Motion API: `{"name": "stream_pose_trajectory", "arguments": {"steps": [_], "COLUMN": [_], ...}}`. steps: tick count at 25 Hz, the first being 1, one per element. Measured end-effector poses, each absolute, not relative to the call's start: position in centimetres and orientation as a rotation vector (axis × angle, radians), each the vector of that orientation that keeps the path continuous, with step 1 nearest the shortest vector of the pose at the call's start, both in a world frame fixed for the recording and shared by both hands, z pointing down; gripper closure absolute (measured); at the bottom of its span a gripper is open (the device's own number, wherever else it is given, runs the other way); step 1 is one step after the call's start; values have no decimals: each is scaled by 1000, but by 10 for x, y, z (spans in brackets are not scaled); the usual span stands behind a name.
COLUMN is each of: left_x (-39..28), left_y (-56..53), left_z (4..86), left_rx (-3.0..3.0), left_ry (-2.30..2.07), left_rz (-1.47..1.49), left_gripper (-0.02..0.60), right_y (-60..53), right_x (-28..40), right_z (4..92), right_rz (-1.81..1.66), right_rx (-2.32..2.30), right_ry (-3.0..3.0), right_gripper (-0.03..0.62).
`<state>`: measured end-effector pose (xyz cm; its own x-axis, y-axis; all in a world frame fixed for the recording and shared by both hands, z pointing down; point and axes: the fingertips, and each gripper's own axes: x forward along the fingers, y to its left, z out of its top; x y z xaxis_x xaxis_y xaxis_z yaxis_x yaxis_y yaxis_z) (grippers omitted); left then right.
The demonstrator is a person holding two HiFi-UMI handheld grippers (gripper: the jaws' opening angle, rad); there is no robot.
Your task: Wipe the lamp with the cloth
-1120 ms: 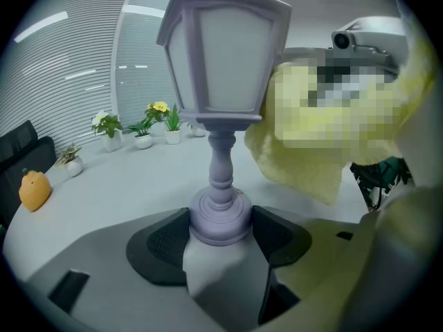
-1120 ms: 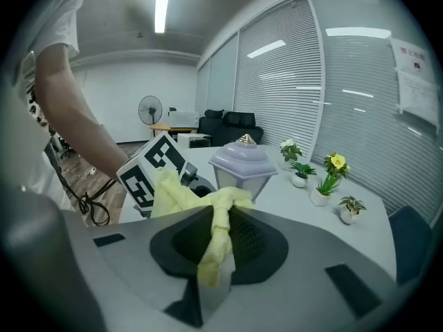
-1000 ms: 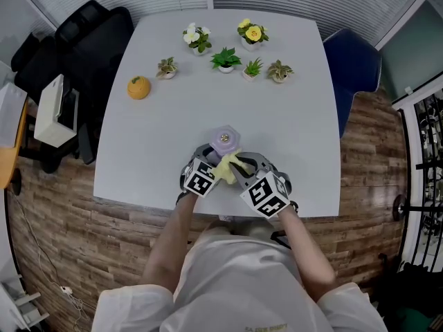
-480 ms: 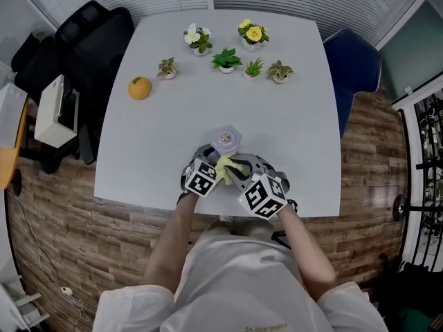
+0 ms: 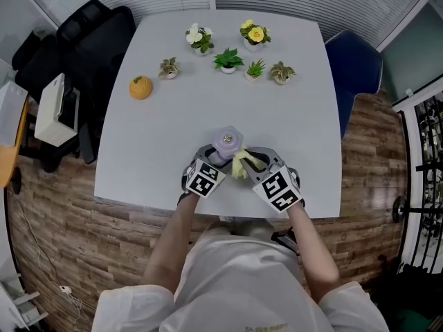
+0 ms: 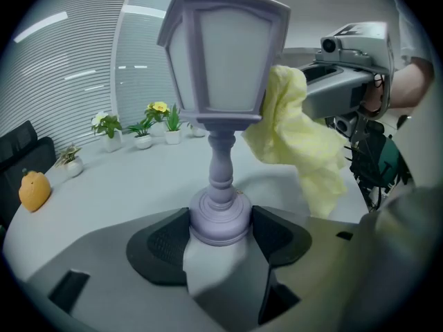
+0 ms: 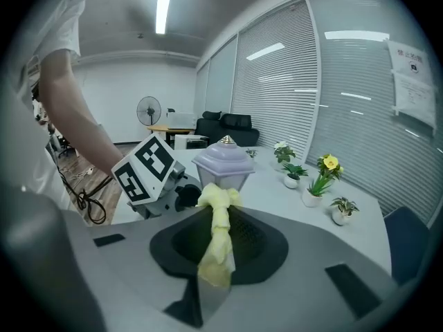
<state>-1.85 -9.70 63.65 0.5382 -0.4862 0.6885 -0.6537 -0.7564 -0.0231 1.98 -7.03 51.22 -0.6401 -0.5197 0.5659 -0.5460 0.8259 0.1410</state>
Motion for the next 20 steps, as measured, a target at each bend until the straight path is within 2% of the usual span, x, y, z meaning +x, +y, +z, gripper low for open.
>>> {"name": "stream_pose_trajectory", "arguments": {"steps": [8,20], "left_x": [-18,-17], "left_y": [-96,-98], "left_z": [635,636], "left_rx": [2544,2546], "left_ry": [-961,-962], "left_rz": [1026,1026], "left_gripper": [293,293], "right_y": [-96,-124], "right_x": [36,31], "right_z": [506,507], "right_rz": [194,220], "right_rx": [927,929], "right_ry": [-2441,-2507], "right_gripper": [528,528]}}
